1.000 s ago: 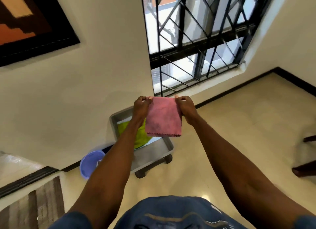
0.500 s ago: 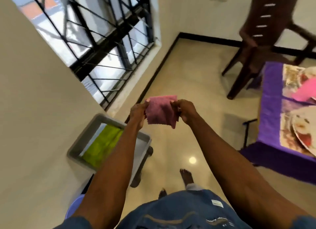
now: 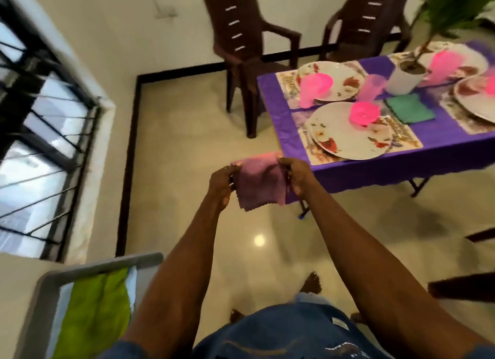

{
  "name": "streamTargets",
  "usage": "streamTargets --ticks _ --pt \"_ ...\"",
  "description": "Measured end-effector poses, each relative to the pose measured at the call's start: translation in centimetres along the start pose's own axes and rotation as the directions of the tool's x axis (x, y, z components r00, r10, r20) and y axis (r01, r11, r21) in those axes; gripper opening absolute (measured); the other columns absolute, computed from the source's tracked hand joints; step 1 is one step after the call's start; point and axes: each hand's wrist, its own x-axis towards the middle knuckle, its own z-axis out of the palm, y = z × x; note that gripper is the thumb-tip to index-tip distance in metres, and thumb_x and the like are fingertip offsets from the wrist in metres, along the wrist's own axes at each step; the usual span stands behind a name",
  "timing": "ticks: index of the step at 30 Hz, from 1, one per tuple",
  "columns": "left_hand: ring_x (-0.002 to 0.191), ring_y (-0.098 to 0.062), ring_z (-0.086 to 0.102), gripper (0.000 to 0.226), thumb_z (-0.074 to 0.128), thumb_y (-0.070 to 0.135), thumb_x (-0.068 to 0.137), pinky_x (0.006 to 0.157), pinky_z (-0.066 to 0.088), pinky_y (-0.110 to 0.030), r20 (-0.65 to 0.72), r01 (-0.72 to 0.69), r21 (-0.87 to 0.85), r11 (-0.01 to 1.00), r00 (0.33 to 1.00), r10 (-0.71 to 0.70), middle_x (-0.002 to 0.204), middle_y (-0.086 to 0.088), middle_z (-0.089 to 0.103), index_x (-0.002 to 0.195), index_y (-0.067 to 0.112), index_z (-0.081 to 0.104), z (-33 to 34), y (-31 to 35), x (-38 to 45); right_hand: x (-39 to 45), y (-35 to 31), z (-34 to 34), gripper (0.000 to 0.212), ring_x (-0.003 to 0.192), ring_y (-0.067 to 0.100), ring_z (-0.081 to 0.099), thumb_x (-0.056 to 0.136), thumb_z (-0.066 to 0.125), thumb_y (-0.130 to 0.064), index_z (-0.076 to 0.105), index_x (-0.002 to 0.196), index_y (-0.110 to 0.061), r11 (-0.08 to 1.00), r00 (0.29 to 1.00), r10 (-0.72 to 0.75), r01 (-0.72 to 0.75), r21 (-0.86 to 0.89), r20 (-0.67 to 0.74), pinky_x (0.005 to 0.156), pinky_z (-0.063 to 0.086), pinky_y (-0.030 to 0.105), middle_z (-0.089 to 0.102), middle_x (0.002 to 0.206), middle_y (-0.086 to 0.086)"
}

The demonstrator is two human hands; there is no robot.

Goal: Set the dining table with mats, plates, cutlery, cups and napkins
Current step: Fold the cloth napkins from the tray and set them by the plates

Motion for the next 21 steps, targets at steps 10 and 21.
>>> streamTargets --ticks 10,21 --pt "0.081 -0.021 0.065 0.022 0.069 0.012 0.083 0.071 0.051 -0.031 0.148 -0.122 0.032 0.992 0.982 0.116 0.092 -0.009 0.071 0.099 -0.001 0.074 23.6 -0.8 5.7 2.8 -8.0 -19.1 0.016 0.079 0.018 0.068 0.087 0.063 -0.019 0.074 0.092 -0.008 0.938 0.964 -0.154 0.211 0.274 -0.217 0.068 0.053 0.028 0.075 0.091 0.006" --pt "0.103 -0.028 0.067 0.035 0.067 0.029 0.086 0.094 0.053 -0.045 0.41 0.008 0.212 0.977 0.907 -0.097 0.113 -0.009 0.071 0.118 0.014 0.066 43.7 -2.1 7.0 6.0 -14.0 -35.7 0.023 0.09 0.021 0.062 0.086 0.07 -0.017 0.069 0.105 -0.003 0.917 0.902 -0.193 0.306 0.257 -0.385 0.071 0.053 0.032 0.071 0.093 0.005"
